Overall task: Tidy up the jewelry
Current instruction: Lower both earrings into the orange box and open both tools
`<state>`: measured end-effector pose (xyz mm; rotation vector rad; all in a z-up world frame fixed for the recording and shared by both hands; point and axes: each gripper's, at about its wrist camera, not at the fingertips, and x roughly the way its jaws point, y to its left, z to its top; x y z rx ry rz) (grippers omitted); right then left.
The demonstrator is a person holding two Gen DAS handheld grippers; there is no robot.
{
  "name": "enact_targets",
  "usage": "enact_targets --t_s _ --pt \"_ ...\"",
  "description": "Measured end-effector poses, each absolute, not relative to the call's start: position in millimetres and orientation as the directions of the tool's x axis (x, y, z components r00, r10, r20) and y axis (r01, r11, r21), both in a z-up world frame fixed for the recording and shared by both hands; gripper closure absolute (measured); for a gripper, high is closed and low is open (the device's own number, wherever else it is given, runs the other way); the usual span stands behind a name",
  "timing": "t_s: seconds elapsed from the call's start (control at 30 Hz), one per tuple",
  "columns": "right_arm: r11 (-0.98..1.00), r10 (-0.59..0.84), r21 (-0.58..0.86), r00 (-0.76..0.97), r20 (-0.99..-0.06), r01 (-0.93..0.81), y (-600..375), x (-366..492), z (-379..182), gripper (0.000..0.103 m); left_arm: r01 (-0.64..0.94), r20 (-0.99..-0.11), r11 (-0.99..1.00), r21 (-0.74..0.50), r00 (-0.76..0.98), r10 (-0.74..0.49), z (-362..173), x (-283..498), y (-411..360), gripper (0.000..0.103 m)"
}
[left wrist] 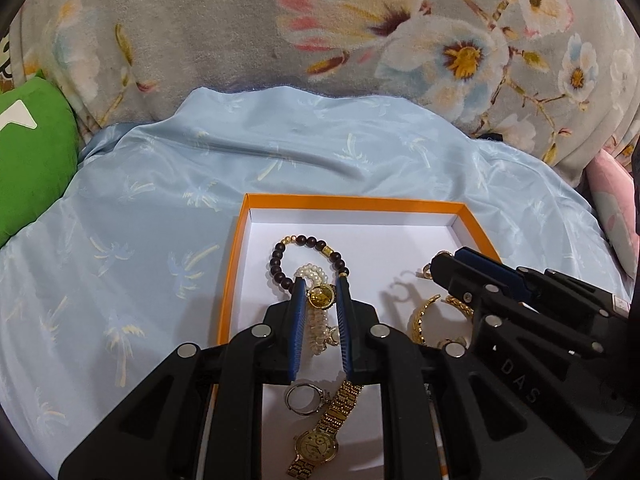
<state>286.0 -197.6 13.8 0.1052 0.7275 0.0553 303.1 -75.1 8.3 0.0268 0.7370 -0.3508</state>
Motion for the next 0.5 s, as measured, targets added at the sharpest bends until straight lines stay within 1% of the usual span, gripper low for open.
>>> enact_targets --t_s 0.27,0.37,0.43,0.47,0.5 --pt "0.992 0.101 0.126 0.743 -0.662 -0.023 -197.3 289.0 8.8 0.086 0.317 -0.662 0.944 -0.086 0.69 -0.292 6.8 302.9 -76.4 0.088" --pt "0.992 0.103 0.124 0.747 -0.656 -0.027 -196.7 288.3 8.9 0.085 0.316 -0.659 0.944 -0.093 0.692 -0.296 7.3 302.9 -75.8 0.088" --pt "0.992 0.104 0.126 0.747 -0.657 -0.028 -196.8 288.3 8.7 0.083 0.317 -0.664 0.944 -0.095 0.686 -0.298 6.2 303.7 -76.5 0.085" --pt "0.992 0.104 0.126 0.747 -0.657 -0.027 -196.9 287.9 8.5 0.083 0.317 -0.665 0.944 -0.095 0.685 -0.297 6.0 303.7 -76.3 0.08" --pt "0.992 0.102 0.126 0.747 -0.656 -0.026 -197.0 287.7 8.5 0.082 0.313 -0.663 0.945 -0.093 0.689 -0.293 6.3 303.3 -75.9 0.078"
